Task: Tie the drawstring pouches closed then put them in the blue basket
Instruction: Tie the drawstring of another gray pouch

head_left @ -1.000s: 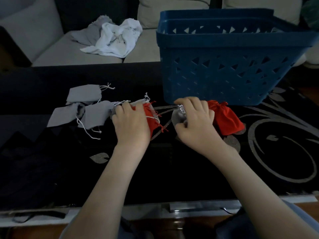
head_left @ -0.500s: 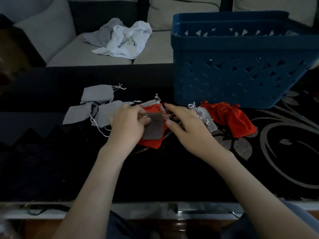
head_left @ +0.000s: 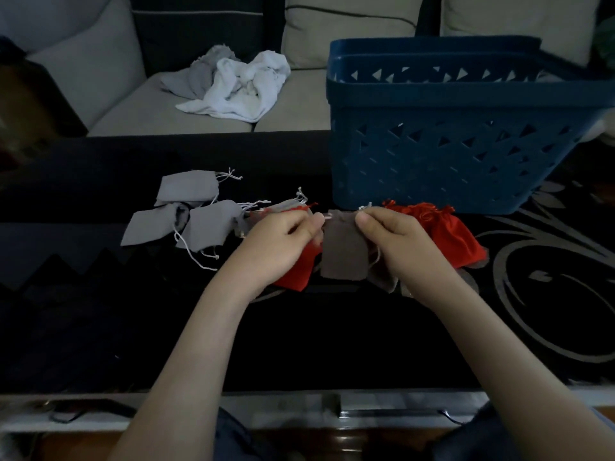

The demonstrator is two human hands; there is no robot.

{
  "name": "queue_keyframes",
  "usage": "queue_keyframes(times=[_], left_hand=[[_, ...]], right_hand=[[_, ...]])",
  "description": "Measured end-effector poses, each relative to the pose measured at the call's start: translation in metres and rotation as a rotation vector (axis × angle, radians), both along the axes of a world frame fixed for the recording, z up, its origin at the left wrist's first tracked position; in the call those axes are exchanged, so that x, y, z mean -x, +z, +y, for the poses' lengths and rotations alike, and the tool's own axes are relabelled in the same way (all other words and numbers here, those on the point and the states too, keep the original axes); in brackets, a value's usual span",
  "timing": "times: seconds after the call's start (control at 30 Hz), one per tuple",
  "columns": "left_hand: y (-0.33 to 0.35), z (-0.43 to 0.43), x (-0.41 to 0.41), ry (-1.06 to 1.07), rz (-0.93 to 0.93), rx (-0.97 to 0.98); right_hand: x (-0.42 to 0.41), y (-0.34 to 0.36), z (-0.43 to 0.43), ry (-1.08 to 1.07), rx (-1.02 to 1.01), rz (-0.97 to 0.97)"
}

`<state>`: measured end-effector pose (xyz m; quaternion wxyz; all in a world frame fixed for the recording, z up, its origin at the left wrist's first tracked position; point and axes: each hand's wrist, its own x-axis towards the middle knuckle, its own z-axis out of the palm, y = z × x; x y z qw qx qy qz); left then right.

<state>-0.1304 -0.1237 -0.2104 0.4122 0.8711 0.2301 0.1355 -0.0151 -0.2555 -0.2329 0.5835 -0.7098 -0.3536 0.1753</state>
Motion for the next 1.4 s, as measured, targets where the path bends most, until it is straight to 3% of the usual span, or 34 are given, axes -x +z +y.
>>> queue_keyframes(times=[0.1,0.27,0.6,0.7,0.77,0.97,1.4], left_hand=[[0.0,-0.003,-0.006,0.03,-0.007,0.111],[-0.001,-0.009,-0.02,0.099,-0.127,0.428],[0.009,-0.013,-0.036,0.174,-0.357,1.242],[0.005,-0.01,-0.038,0.169,-0.397,1.377],[0.002,-0.012,-0.041,0.157,-0.394,1.365],[0.004,-0.018,-0.039,0.122,-0.16,1.042],[-0.007,-0.026,-0.037,-0.078,-0.109,0.611]], right_hand=[[-0.004,0.004,-0.01,-0.011,-0.026,0.073],[-0.012,0.006,-0.024,-0.035,0.022,0.026],[-0.033,-0.002,-0.038,-0.119,0.174,-0.096],[-0.036,-0.004,-0.039,-0.136,0.226,-0.122],[-0.036,-0.004,-0.039,-0.157,0.254,-0.177],[-0.033,-0.003,-0.039,-0.131,0.248,-0.25],[-0.014,0.014,-0.036,0.048,0.01,-0.348]])
